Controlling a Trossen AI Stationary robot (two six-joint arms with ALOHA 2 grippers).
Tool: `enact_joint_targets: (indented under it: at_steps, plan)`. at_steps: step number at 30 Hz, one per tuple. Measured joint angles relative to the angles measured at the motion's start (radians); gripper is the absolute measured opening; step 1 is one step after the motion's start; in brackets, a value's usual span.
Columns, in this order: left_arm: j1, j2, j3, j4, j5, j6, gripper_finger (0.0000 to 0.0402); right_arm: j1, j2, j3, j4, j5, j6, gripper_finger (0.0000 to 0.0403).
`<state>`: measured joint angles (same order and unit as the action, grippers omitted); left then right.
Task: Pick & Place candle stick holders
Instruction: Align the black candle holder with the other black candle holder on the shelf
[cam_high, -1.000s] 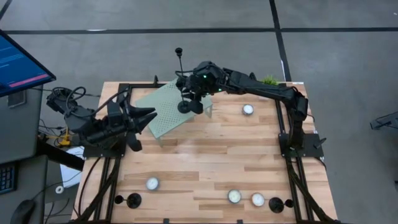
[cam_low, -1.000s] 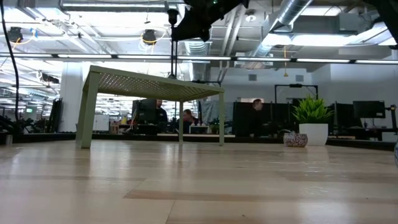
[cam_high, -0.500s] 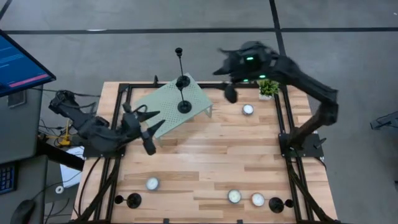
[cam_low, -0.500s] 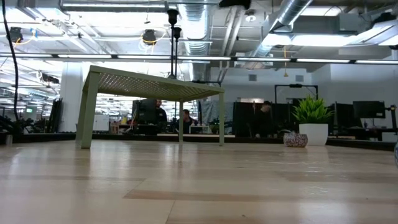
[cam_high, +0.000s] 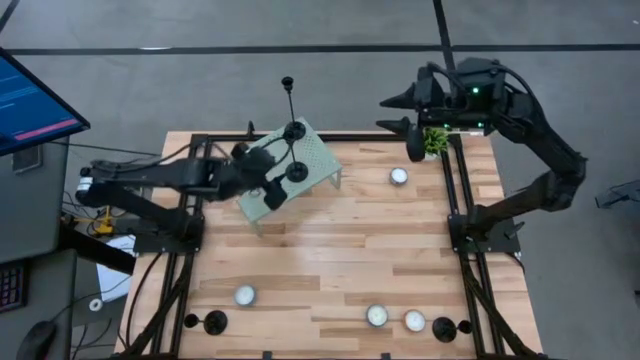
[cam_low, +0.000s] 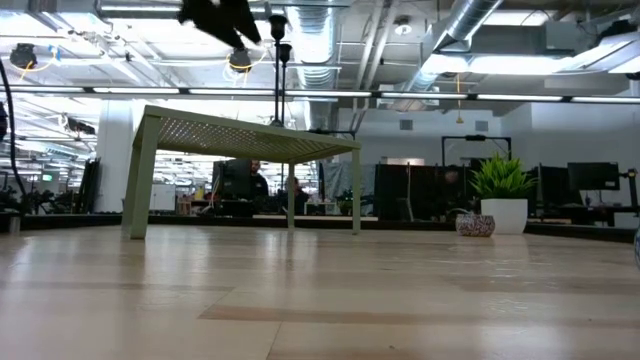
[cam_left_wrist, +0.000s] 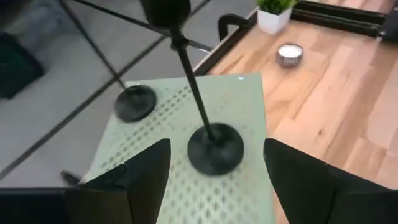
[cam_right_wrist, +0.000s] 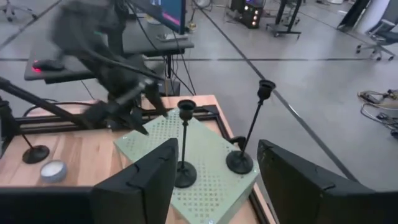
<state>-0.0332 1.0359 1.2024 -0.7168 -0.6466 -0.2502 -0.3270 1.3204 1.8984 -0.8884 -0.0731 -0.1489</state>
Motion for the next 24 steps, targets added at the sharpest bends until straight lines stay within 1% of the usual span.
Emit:
enact_joint_targets:
  at_steps: [2, 6, 9, 11, 14, 16, 19, 24]
  plan:
    - [0.069, 0.0, -0.043, 0.058, 0.096, 0.047, 0.026, 0.001, -0.007, 0.0, -0.005, -0.001, 0.0, 0.0209]
    - [0.164, -0.019, -0.125, 0.164, 0.211, 0.089, 0.026, 0.0, -0.013, 0.0, -0.022, -0.005, 0.0, 0.0208]
    - [0.198, -0.031, -0.183, 0.262, 0.286, 0.107, 0.026, 0.0, -0.011, 0.0, -0.033, -0.004, 0.0, 0.0209]
    - [0.203, -0.032, -0.216, 0.364, 0.332, 0.121, 0.026, 0.0, -0.012, 0.0, -0.036, -0.004, 0.0, 0.0209]
    - [0.203, -0.03, -0.262, 0.446, 0.358, 0.157, 0.026, 0.0, -0.012, 0.0, -0.036, -0.005, -0.005, 0.0208]
    - [0.202, -0.02, -0.295, 0.52, 0.36, 0.17, 0.026, 0.0, -0.012, 0.0, -0.036, -0.005, -0.007, 0.0207]
    - [0.208, -0.019, -0.337, 0.578, 0.344, 0.172, 0.026, 0.0, -0.012, 0.0, -0.036, -0.005, -0.007, 0.0208]
    - [0.209, -0.027, -0.365, 0.608, 0.318, 0.173, 0.0257, 0.001, -0.012, 0.0, -0.036, -0.005, -0.003, 0.0205]
